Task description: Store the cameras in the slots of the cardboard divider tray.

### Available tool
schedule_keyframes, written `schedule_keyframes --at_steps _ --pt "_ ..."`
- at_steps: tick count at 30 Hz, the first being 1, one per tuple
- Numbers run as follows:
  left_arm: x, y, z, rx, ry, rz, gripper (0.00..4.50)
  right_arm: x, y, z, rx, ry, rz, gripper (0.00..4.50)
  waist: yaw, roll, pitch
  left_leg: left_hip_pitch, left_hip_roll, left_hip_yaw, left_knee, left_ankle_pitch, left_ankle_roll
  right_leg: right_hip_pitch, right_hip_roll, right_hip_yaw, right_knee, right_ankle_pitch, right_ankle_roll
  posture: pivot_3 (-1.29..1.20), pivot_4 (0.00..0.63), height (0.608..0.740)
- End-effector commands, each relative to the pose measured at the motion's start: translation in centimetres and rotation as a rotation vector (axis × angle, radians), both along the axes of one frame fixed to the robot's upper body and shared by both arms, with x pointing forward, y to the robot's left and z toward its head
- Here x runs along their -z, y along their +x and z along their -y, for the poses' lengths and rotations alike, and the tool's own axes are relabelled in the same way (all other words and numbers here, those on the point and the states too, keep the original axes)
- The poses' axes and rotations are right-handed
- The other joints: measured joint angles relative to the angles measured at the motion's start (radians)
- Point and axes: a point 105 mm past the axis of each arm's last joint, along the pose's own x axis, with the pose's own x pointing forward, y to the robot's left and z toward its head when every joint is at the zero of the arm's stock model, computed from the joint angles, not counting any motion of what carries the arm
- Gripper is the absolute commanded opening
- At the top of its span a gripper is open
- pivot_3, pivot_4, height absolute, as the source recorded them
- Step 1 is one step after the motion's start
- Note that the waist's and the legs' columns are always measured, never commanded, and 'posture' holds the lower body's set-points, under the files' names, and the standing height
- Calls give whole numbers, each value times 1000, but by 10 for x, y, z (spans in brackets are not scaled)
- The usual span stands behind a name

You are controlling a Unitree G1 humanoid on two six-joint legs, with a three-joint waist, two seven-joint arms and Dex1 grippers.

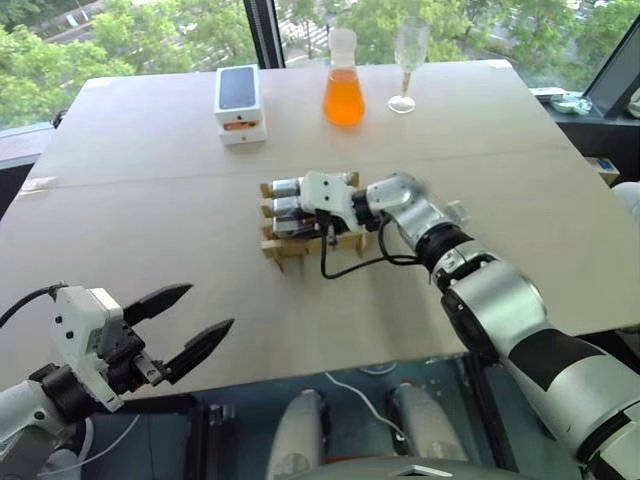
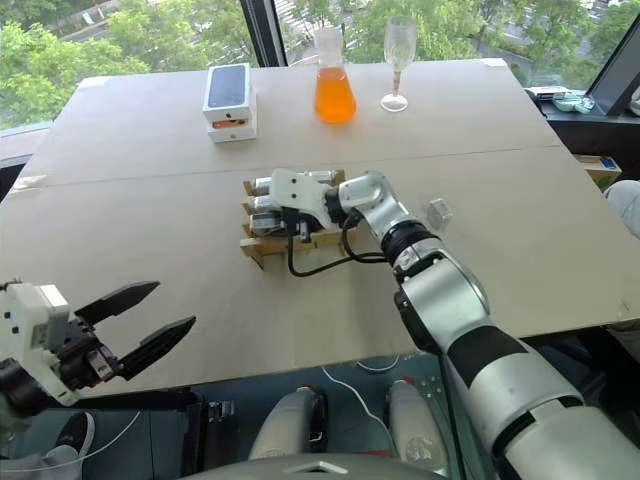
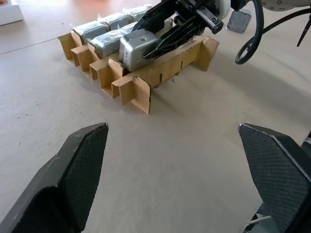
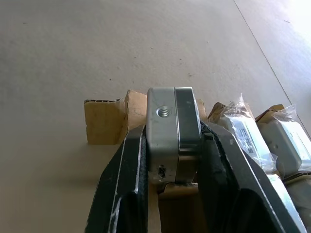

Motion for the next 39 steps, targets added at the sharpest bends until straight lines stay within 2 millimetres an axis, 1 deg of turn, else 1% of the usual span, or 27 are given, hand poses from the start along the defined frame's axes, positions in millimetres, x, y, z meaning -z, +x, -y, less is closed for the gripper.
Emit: schedule_keyframes --at_steps 1,5,9,12,14,15,18,20,22,26,28,30,33,35,39 --pt "-7 -1 8 33 5 28 4447 -7 -3 -11 -21 7 59 815 -1 0 0 0 0 0 0 0 0 0 0 0 0 0 0 0 150 740" --pt "-8 0 10 37 3 30 4447 -8 -2 -11 -9 9 79 815 -2 0 0 0 0 0 0 0 0 0 0 0 0 0 0 0 150 740" --pt "-8 0 9 36 1 31 4447 -2 -7 -8 -60 -23 39 815 -2 0 0 0 0 0 0 0 0 0 0 0 0 0 0 0 150 740" --pt "-8 1 10 38 1 31 4447 3 -10 -5 -90 -55 45 815 -2 0 0 0 0 0 0 0 0 0 0 0 0 1 2 0 150 740" --pt "-8 2 11 41 -1 33 4447 3 -11 -5 -98 -58 42 1885 -2 0 0 0 0 0 0 0 0 0 0 0 0 1 2 0 150 740" --pt "-8 2 11 43 -1 33 4447 3 -12 -6 -99 -53 44 2158 -2 0 0 0 0 0 0 0 0 0 0 0 0 1 2 0 150 740" --pt "-8 4 12 48 -2 34 4447 0 -12 -7 -103 -42 59 3582 -2 0 0 0 0 0 0 0 0 0 0 0 0 1 2 0 150 740" --pt "-8 4 12 51 -4 34 4447 -3 -11 -7 -98 -20 67 4451 -2 0 0 0 0 0 0 0 0 0 0 0 0 1 2 0 150 740" --pt "-8 4 12 52 -4 33 4447 -9 -8 -8 -69 16 68 4451 -2 0 0 0 0 0 0 0 0 0 0 0 0 1 2 0 150 740" --pt "-8 6 14 58 -9 31 4447 -30 -3 -4 -52 115 32 4451 -1 0 0 0 0 0 0 0 0 0 0 0 0 1 2 0 150 740" --pt "-7 7 15 65 -13 28 4447 -34 -1 1 -55 123 41 4451 -1 0 0 0 0 0 0 0 0 0 0 0 0 1 2 0 150 740" --pt "-7 8 14 69 -15 28 4447 -32 -1 5 -60 110 59 4451 -1 0 0 0 0 0 0 0 0 0 0 0 0 2 2 0 150 740" --pt "-8 11 14 78 -14 31 4447 -23 -2 8 -77 47 106 4451 -1 0 0 0 0 0 0 0 0 0 0 0 0 2 2 0 150 740" --pt "-8 12 13 82 -12 32 4447 -18 -2 8 -80 20 124 4451 -3 0 0 0 0 0 0 0 0 0 0 0 0 1 2 0 150 740" --pt "-9 13 13 88 -10 33 4447 -17 -3 3 -78 13 139 4451 -3 0 0 0 0 0 0 0 0 0 1 0 0 2 3 0 150 740"
